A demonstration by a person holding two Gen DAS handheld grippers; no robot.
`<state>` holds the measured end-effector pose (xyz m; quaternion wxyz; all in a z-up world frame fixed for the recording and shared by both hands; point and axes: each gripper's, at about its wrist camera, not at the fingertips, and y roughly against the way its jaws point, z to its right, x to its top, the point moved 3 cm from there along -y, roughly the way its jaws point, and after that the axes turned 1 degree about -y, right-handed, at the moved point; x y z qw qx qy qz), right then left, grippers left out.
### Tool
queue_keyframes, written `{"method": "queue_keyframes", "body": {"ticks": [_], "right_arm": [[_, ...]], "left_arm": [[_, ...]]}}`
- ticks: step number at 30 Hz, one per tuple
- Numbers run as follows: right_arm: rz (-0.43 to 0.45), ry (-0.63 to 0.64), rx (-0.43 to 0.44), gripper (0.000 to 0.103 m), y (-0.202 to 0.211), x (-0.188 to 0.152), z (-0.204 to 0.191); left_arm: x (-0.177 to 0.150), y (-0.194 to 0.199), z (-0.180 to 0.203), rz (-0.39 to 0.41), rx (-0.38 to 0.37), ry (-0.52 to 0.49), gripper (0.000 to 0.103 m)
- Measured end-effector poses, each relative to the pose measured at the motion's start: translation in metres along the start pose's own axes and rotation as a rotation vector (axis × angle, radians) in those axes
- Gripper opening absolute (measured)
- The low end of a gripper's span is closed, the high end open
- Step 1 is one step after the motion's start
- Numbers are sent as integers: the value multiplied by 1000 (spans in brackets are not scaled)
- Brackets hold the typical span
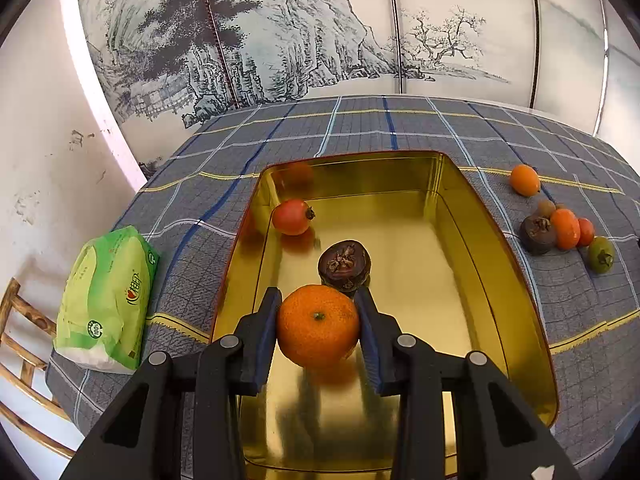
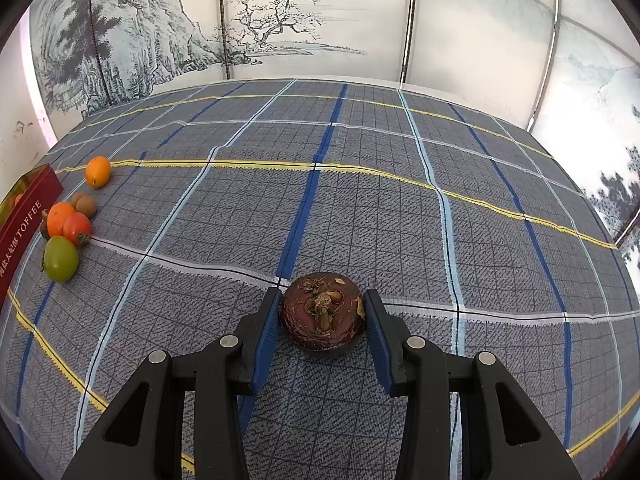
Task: Organize fruits
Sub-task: 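Carry the mandarin into the tin and open the left tool, then carry the dark brown fruit into the tin beside the other and release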
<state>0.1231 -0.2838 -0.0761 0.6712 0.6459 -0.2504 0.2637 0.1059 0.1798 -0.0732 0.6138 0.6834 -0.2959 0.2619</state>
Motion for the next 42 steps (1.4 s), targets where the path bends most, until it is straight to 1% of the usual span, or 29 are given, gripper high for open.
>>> {"method": "queue_keyframes", "body": {"ticks": [14,23,31,34,36,39,42], "right_arm": [[0,1,-1,42,0,0,0],[0,-1,0,42,0,0,0],[3,10,-17,42,-1,-1,0],[3,7,-17,42,0,-2,1],[3,5,-18,42,0,-2,1],[-6,-1,-24,42,2,-2,-1],[-16,2,-16,42,7,-5,-6]], "left_arm": [[1,-3,-5,5,24,3,35],[6,5,-5,42,58,-3,36],[9,34,-1,91,76,26,37],[9,49,2,113,115,20,37],[9,60,5,123,128,15,38],[10,73,7,131,117,15,42],[11,84,11,146,117,8,42]]}}
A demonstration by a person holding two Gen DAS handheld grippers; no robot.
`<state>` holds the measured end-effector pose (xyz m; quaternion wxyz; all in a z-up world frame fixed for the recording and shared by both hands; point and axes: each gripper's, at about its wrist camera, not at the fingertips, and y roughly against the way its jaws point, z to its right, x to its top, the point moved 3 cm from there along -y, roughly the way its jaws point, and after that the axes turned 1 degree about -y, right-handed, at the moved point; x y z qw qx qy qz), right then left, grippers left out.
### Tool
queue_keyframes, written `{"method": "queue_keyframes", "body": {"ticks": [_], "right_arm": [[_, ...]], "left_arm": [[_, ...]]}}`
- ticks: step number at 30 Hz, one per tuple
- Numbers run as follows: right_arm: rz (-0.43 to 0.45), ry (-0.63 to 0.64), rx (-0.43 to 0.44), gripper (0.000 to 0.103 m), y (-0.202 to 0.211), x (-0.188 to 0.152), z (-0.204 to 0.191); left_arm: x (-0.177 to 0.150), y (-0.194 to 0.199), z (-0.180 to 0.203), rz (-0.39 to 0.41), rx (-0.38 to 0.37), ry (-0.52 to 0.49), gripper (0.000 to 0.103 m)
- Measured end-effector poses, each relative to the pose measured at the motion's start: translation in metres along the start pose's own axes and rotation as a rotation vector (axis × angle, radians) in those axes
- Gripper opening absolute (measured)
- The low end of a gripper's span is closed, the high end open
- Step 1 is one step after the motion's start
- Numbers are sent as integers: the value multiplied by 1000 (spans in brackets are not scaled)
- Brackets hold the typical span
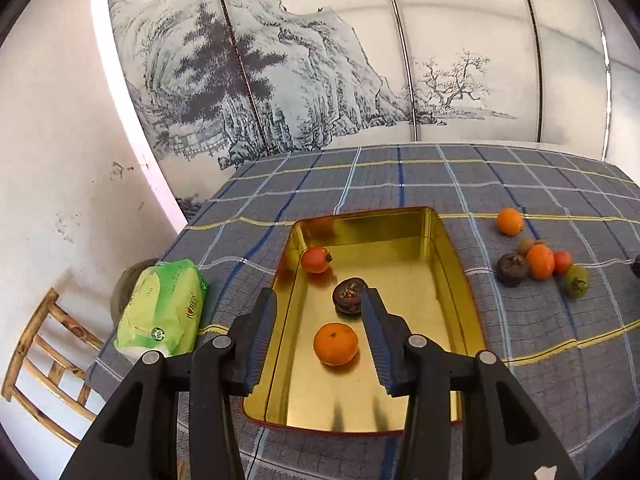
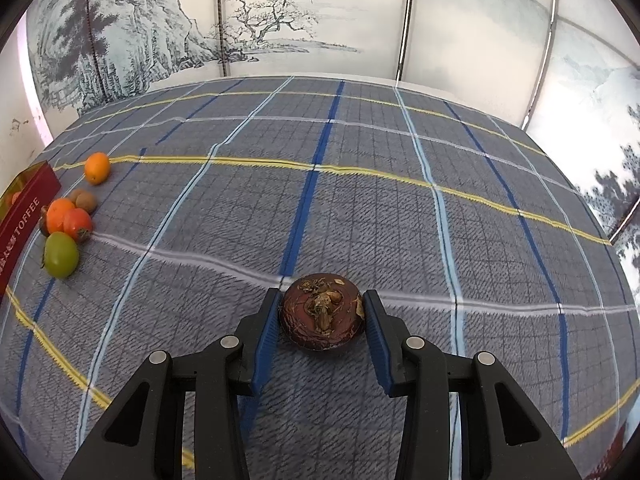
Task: Organize fruits
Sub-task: 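Carry the dark brown fruit into the tin beside the other and release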
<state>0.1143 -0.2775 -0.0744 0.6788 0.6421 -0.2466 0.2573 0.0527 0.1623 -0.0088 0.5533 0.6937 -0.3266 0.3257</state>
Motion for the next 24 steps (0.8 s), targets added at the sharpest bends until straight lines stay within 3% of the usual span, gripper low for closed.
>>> {"method": "queue_keyframes", "body": {"ticks": [9,24], "right_arm": [[51,31,99,42,44,0,-40],[179,257,353,42,120,33,-193]], "left_arm": [[2,17,3,21,-9,11,50],[-12,20,-14,8,21,35,54]]}}
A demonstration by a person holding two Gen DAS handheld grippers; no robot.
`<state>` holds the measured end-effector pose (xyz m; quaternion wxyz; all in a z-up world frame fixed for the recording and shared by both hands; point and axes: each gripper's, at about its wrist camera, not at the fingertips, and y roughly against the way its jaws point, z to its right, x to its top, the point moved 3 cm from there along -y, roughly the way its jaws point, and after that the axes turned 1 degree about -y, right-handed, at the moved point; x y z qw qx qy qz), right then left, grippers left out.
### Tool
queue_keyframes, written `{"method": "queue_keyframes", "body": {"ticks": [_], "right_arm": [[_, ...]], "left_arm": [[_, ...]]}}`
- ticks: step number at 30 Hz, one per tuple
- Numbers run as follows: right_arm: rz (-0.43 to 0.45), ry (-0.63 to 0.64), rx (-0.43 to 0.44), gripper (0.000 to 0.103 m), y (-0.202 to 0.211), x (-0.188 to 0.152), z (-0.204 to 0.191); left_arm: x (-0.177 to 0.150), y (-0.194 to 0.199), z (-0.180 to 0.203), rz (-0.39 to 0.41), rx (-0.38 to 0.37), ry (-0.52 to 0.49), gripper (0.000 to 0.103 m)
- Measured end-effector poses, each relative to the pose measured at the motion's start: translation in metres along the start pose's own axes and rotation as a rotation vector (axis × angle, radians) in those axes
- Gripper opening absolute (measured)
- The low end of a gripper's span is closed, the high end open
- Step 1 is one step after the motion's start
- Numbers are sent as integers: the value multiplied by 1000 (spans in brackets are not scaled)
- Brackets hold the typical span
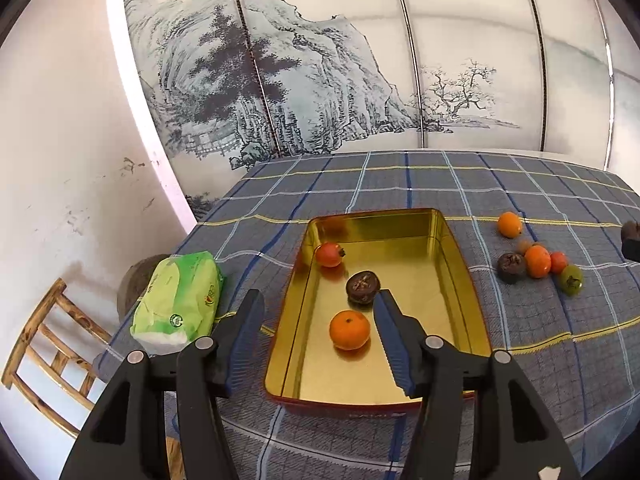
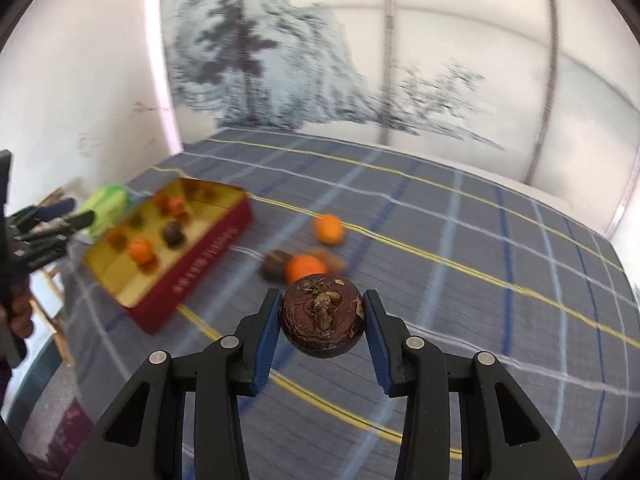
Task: Organize fruits
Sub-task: 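Carry the dark brown fruit into the tin beside the other and release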
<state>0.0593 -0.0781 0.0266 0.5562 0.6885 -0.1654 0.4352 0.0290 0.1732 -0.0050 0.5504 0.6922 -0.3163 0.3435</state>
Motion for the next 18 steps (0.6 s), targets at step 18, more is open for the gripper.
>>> {"method": "queue_keyframes", "body": {"ticks": [18], "right_arm": [[-21,100,151,42,-23,19,-92]], "left_arm": [[-22,-4,-32,-38,6,65,56]]}}
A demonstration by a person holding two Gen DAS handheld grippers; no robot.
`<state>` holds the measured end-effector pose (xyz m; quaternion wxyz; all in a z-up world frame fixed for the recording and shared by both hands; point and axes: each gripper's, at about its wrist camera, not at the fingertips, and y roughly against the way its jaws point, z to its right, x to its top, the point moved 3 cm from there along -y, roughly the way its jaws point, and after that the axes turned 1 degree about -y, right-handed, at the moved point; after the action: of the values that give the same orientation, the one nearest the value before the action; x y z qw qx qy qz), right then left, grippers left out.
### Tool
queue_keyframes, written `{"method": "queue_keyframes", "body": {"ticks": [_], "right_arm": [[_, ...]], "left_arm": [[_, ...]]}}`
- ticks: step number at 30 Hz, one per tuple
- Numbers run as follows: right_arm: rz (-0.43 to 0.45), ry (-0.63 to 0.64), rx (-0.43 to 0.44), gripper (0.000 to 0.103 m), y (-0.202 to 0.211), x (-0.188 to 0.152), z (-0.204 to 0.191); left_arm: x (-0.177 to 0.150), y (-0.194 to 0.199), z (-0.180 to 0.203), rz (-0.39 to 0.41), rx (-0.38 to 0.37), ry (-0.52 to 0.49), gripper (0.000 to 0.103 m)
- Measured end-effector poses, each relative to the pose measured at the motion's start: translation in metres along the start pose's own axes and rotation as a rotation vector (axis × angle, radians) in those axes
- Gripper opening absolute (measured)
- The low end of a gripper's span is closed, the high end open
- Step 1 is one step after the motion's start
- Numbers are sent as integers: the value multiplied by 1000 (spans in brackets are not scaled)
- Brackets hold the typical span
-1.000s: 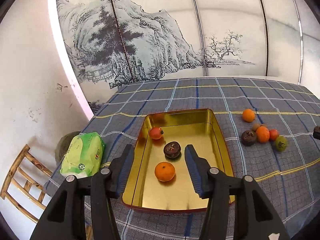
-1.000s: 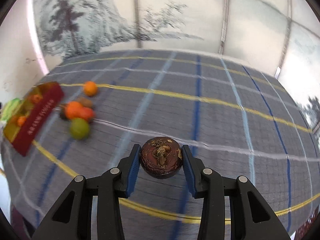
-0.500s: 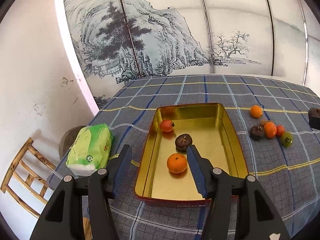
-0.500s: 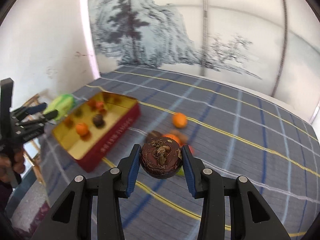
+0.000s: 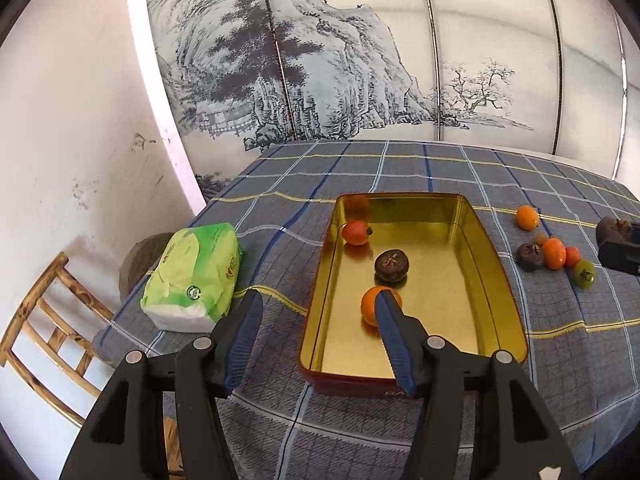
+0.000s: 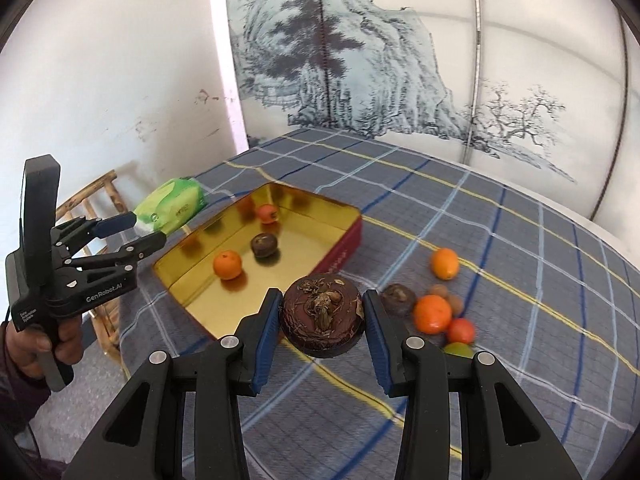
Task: Organize fruits
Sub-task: 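Carry the dark brown fruit into the tin beside the other and release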
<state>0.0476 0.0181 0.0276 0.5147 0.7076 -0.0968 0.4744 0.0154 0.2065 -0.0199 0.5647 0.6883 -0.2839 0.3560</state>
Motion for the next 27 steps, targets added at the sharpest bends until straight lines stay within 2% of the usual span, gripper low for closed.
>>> {"method": "queue_keyframes", "body": {"ticks": [13,27], "right_arm": [[-50,66,80,42,-52,21,-40],[-150,94,66,42,-119,28,-49]], "left_arm": [[-7,0,-20,-10,26,31,56],[-13,-7,-29,-22,39,35,62]]}}
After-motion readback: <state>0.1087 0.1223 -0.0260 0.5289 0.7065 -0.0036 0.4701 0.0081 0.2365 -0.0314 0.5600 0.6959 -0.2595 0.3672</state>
